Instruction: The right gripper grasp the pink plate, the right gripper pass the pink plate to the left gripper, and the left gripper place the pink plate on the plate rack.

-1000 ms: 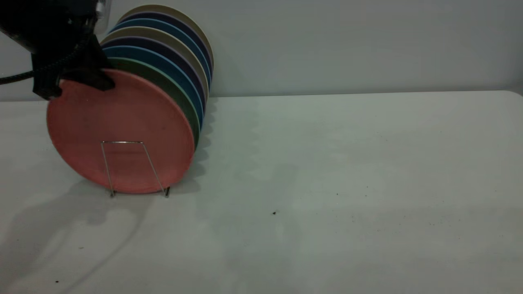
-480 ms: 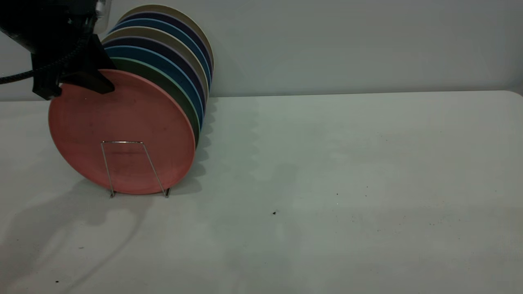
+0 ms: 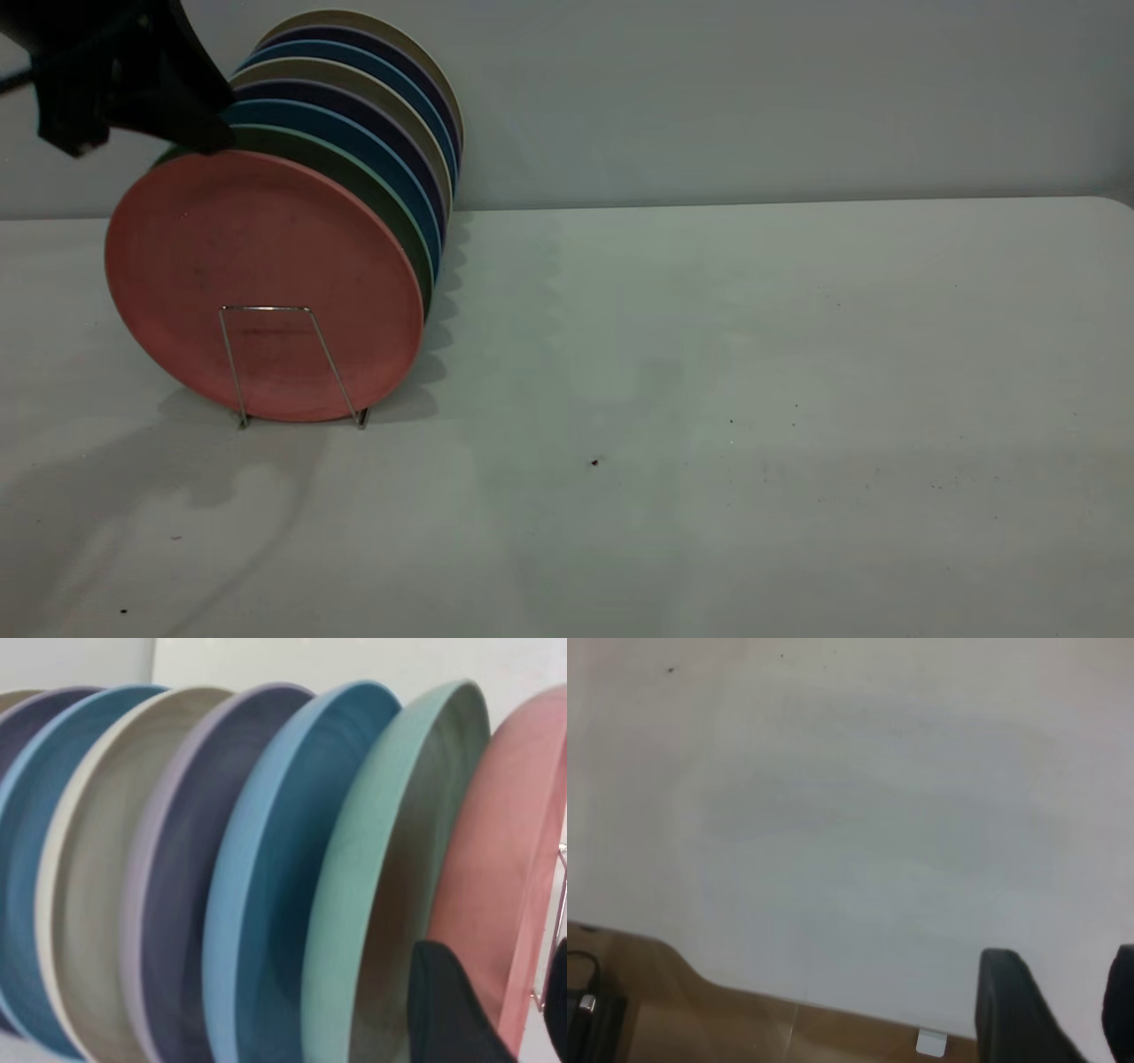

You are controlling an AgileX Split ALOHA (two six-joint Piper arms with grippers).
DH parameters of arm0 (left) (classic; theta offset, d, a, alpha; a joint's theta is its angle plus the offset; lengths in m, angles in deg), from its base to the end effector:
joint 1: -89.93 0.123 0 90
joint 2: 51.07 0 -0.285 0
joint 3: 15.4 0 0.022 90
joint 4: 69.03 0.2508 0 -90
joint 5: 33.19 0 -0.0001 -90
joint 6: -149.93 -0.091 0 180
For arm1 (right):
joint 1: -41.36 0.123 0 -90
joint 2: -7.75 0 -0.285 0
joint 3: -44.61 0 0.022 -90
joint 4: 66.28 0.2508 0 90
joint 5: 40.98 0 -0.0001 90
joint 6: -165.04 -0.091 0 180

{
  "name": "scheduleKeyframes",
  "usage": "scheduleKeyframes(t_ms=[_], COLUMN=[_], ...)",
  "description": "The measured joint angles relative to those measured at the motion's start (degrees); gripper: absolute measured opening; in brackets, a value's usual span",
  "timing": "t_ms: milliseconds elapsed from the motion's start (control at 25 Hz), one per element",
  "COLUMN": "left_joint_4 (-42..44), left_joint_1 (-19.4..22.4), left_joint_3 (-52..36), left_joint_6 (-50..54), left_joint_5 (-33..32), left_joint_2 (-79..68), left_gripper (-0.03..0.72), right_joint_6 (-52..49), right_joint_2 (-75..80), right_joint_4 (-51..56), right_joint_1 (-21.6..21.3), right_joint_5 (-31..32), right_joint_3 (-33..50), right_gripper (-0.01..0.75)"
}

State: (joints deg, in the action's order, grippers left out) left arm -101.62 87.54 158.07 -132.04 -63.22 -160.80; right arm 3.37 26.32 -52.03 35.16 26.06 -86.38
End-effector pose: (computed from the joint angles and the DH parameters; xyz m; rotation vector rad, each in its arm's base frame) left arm 0.3831 -0.0406 0.2307 1.5856 1.8639 0.2094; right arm 0.0191 0.0187 0.2681 -0.2432 2.3027 0.1009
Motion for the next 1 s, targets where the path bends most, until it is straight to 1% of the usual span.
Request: scheduleKeyframes(t_ms=[120, 240, 480, 640, 880, 1000], left_joint_4=[0.53, 0.69, 1.78, 7.79, 18.09, 21.94], left_joint_1=[0.0, 0.0, 0.0, 0.0, 0.0, 0.0], left_joint_3=[0.0, 0.0, 0.0, 0.0, 0.0, -0.31], left_joint_6=[3.46, 8.9, 28.32, 43.44, 65.51, 74.2], left_joint_5=[-1.63, -5.15, -13.83, -21.66, -36.62, -36.85], left_joint_2=[2.59, 6.49, 17.79, 25.74, 37.94, 42.59], left_gripper=[0.315, 0.315, 0.315, 0.315, 0.315, 0.315], right_joint_6=[0.0, 0.0, -0.83, -1.59, -3.14, -3.44], right_joint_2=[0.0, 0.0, -0.99, -1.26, -1.26, -1.26], right_joint_4=[0.0, -0.05, -3.28, 0.61, -0.21, -0.47], right_joint_1=[0.0, 0.0, 0.0, 0.0, 0.0, 1.15], right_joint_5=[0.0, 0.0, -1.03, -1.44, -1.61, -1.72], right_joint_3=[0.0, 0.0, 0.68, 0.72, 0.91, 1.03], right_gripper=[0.266, 0.266, 0.266, 0.266, 0.266, 0.266])
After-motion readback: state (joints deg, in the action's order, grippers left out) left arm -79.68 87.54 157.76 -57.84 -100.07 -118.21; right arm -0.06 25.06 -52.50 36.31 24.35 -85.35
